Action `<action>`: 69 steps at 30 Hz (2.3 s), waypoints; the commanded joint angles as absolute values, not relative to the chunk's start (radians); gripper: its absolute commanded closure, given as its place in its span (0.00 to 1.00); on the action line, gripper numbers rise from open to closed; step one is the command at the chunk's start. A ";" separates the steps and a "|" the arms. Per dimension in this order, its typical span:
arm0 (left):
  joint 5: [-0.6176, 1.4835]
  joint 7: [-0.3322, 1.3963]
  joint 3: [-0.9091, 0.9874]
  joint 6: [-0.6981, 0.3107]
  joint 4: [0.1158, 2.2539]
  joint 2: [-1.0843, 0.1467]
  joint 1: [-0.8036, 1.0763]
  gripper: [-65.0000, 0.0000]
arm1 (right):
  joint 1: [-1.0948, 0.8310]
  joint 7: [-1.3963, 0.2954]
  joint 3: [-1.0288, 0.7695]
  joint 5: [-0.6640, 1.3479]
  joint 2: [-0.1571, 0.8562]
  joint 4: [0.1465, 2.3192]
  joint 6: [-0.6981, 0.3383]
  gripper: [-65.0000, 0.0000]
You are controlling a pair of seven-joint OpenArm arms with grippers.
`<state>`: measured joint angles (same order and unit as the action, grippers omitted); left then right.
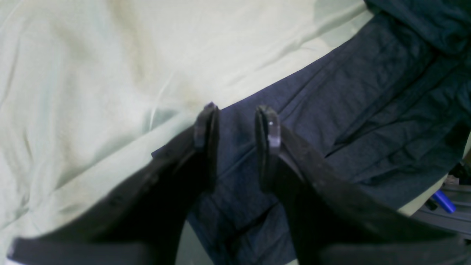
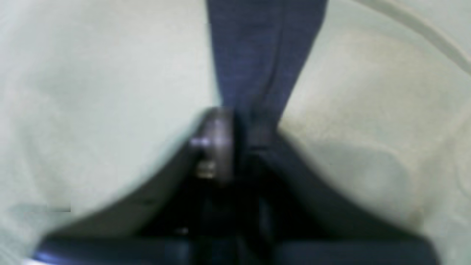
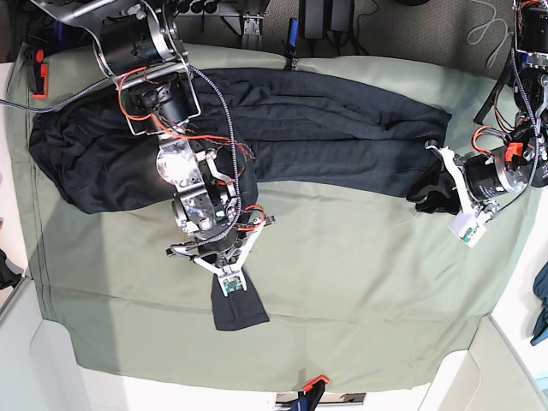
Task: Fold the T-shirt properly
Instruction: 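Grasp the loose sleeve with the right gripper and lay it onto the shirt, then grasp the folded shirt's ends with both grippers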
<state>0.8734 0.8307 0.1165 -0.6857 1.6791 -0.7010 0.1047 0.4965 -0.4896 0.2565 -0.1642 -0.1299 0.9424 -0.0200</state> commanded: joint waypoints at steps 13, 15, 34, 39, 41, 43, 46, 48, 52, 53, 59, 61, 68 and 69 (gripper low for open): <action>0.977 0.812 0.126 -0.698 1.692 -0.719 0.058 0.48 | 0.249 -0.612 0.445 0.005 -0.150 1.558 -0.217 1.00; 0.984 0.812 0.126 -0.698 1.692 -0.709 0.055 0.48 | 0.214 -0.634 0.479 0.005 -0.150 1.591 -0.214 1.00; 0.575 0.627 -0.171 -0.606 1.335 -0.452 -0.251 0.48 | 0.179 -0.824 0.277 -0.215 -0.050 1.826 -0.017 0.44; 0.527 0.606 -0.200 -0.583 1.104 -0.386 -0.358 0.48 | 0.120 -0.823 0.138 -0.227 -0.009 1.862 0.005 0.44; 0.525 0.610 -0.200 -0.585 1.066 -0.365 -0.369 0.48 | 0.087 -0.823 0.089 -0.217 0.011 1.890 0.005 0.44; 0.526 0.612 -0.200 -0.587 1.065 -0.345 -0.364 0.48 | 0.054 -0.819 0.046 -0.190 0.031 1.906 0.005 0.44; 0.525 0.637 -0.203 -0.588 1.065 -0.313 -0.359 0.48 | 0.007 -0.812 -0.001 -0.170 0.044 1.924 0.005 0.44; 0.523 0.640 -0.203 -0.588 1.065 -0.297 -0.353 0.53 | -0.015 -0.811 -0.017 -0.168 0.045 1.938 0.005 0.44; 0.515 0.639 -0.204 -0.591 1.070 -0.295 -0.352 0.97 | -0.031 -0.812 -0.022 -0.168 0.045 1.954 0.005 0.44; 0.515 0.641 -0.204 -0.591 1.081 -0.300 -0.352 1.00 | -0.030 -0.811 -0.022 -0.168 0.045 1.954 0.005 0.44; 0.669 0.799 -0.202 -0.661 1.306 -0.424 -0.348 1.00 | -0.028 -0.808 -0.022 -0.164 0.078 1.954 0.005 0.44; 0.757 0.830 -0.202 -0.674 1.424 -0.499 -0.334 1.00 | -0.028 -0.808 -0.022 -0.164 0.095 1.954 0.006 0.44; 0.844 0.912 -0.196 -0.693 1.730 -0.720 -0.175 1.00 | -0.031 -0.809 -0.023 -0.165 0.160 1.954 0.031 0.44; 0.844 0.920 -0.186 -0.693 1.758 -0.734 -0.138 1.00 | -0.031 -0.808 -0.025 -0.169 0.171 1.954 0.031 0.44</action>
<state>0.8272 0.9440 -0.1993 -0.6865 1.7397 -0.7197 -0.1089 -0.0418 -0.8322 -0.0200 -0.1646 0.1650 1.9362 0.0238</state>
